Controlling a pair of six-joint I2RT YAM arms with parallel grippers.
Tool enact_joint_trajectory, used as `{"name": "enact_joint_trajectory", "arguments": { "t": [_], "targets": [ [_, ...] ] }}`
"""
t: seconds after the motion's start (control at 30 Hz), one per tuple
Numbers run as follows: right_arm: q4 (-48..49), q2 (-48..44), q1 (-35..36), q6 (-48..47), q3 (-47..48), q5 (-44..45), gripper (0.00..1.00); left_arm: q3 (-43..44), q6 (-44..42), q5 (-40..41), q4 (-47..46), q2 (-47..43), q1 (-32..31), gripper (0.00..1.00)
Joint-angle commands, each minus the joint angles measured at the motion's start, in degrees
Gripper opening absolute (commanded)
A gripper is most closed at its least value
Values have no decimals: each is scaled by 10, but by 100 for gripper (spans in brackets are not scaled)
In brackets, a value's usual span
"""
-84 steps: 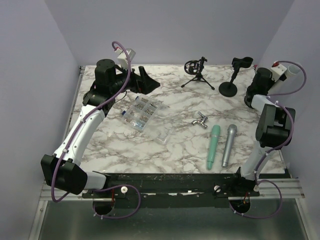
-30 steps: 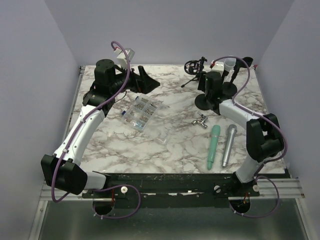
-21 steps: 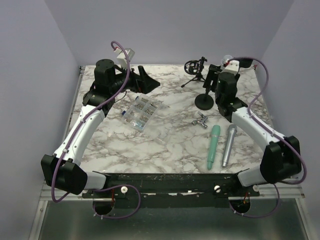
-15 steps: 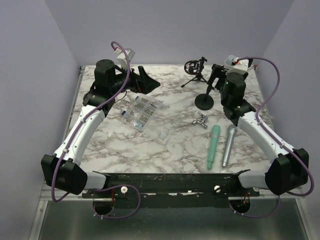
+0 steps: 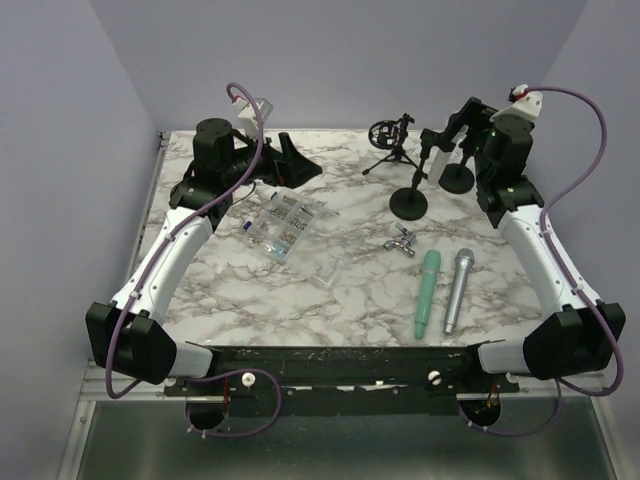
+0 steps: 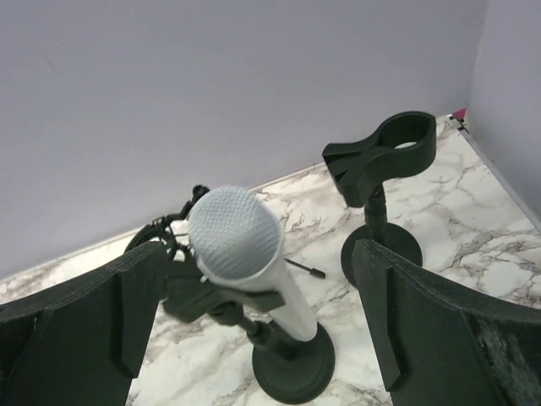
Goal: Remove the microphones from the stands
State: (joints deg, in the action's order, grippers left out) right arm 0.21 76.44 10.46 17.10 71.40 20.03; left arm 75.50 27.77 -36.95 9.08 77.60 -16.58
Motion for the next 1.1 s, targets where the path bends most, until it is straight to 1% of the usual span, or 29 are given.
{"name": "enact_joint_trajectory", "arguments": {
  "t": [0.0,0.13,0.3,0.37,0.47,0.57,0.7,0.73,0.8,0.87,0.93,1.0,1.03,1.07],
  "targets": [
    [-57,41,-34,28,44,-96,100,-3,9,-24,-13,3,-1,98],
    [-36,60,-36,13,52,-130,100,-3,6,-23,-14,7,-1,99],
    [-21,84,-36,0,68,-138,100,-8,9,-28,-24,21,-2,99],
    [-17,91,-37,-10,72,-123,100,-12,8,-29,-32,22,-4,99],
    [-8,96,-36,-25,73,-95,91,-17,-16,-13,-34,17,-17,99],
    [13,108,-36,-34,73,-97,85,-30,-62,20,-41,-1,-45,99],
    [9,126,-36,-41,86,-92,77,-77,-128,62,-86,-28,-94,99],
    [9,129,-37,-46,87,-93,73,-86,-147,67,-88,-32,-109,99],
    [13,133,-36,-56,87,-99,66,-110,-174,68,-133,-39,-136,98],
    [16,133,-36,-62,84,-100,50,-140,-179,63,-188,-46,-153,98],
    [26,126,-36,-76,74,-112,40,-157,-173,57,-241,-43,-165,99],
    [33,119,-36,-94,65,-121,29,-140,-170,49,-251,-24,-171,99],
    [33,117,-36,-96,64,-119,21,-118,-172,45,-240,-7,-174,99],
    [31,115,-36,-94,63,-122,11,-95,-180,42,-226,8,-175,98]
  ]
}}
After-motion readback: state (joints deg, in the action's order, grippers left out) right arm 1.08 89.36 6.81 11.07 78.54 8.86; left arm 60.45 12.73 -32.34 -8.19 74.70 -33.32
